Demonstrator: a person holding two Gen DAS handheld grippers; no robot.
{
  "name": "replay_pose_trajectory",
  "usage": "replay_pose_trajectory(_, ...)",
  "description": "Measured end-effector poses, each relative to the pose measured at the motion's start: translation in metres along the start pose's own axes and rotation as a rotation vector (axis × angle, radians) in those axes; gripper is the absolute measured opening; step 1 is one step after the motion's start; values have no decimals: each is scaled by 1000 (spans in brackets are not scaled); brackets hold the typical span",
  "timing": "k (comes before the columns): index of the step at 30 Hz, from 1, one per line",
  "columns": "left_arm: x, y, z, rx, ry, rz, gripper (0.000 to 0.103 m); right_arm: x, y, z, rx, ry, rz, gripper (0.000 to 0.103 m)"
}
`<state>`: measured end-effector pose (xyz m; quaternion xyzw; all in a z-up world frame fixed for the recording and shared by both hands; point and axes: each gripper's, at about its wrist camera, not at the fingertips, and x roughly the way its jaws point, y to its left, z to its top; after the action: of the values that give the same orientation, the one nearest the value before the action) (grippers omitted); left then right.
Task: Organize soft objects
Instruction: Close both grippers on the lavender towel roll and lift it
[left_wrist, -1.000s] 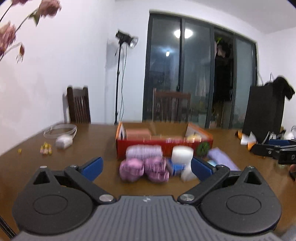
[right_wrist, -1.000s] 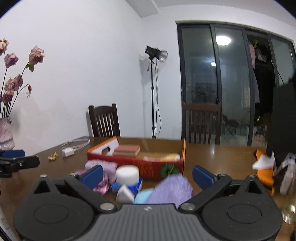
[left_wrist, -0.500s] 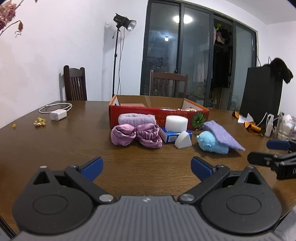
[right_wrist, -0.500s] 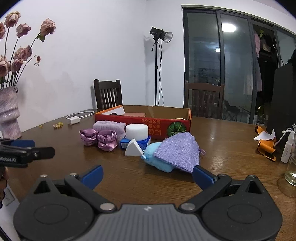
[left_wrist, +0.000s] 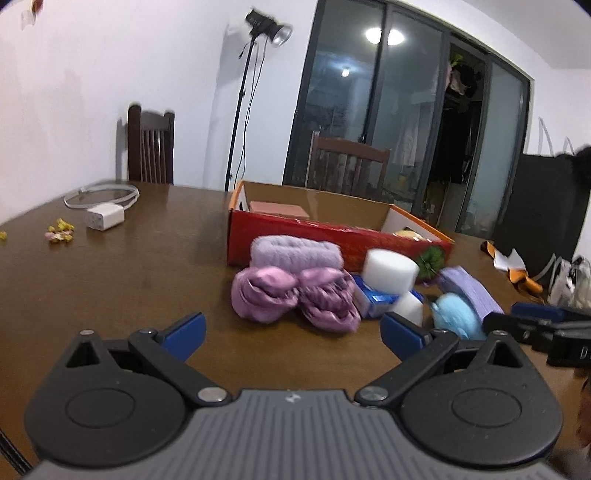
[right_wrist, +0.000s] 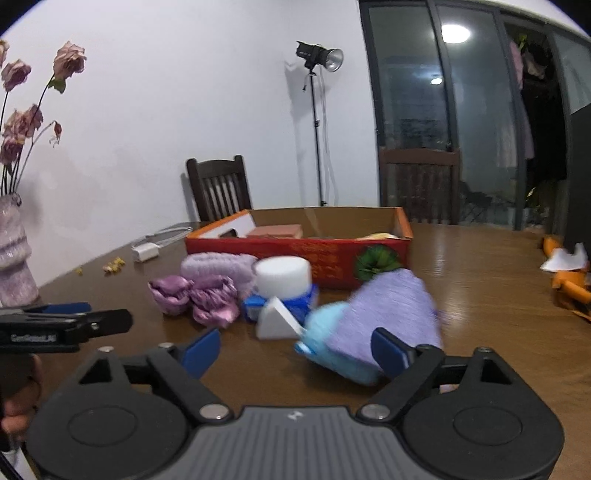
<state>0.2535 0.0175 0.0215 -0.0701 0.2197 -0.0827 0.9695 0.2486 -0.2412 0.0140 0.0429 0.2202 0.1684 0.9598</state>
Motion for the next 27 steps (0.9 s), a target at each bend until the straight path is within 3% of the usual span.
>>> replay_pose_trajectory(4,35,23,37,-73,-9,-40,81,41,5,32,39,1,66,70)
replay_pose_trajectory(8,85,40,68,-108,48,-84,60,92,20,70,-6,21,152,53)
replay_pose_trajectory(10,107,48,72,-140,97,-114,51,121,26,87,-50,71,126,47)
replay_pose_trajectory(12,126,58,69,-196,154,-138,35,151,27,100,-50,149,138,44)
replay_pose_trajectory(14,134,69,62,-246,188,-168,32,175,28,107,-59,220,147,42)
replay_pose_trajectory(17,130,79,61,-295,173,-209,26,195,34,103,-115,273,152,42)
replay_pose_trajectory(22,129,75,59,-258,172,-204,21,217,39,86,-105,348,178,41)
replay_pose_trajectory(25,126,67,60,-217,139,-204,18,216,37,82,-62,316,224,19)
replay_pose_trajectory(27,114,64,65,-209,87,-224,17,208,38,85,-45,273,219,13)
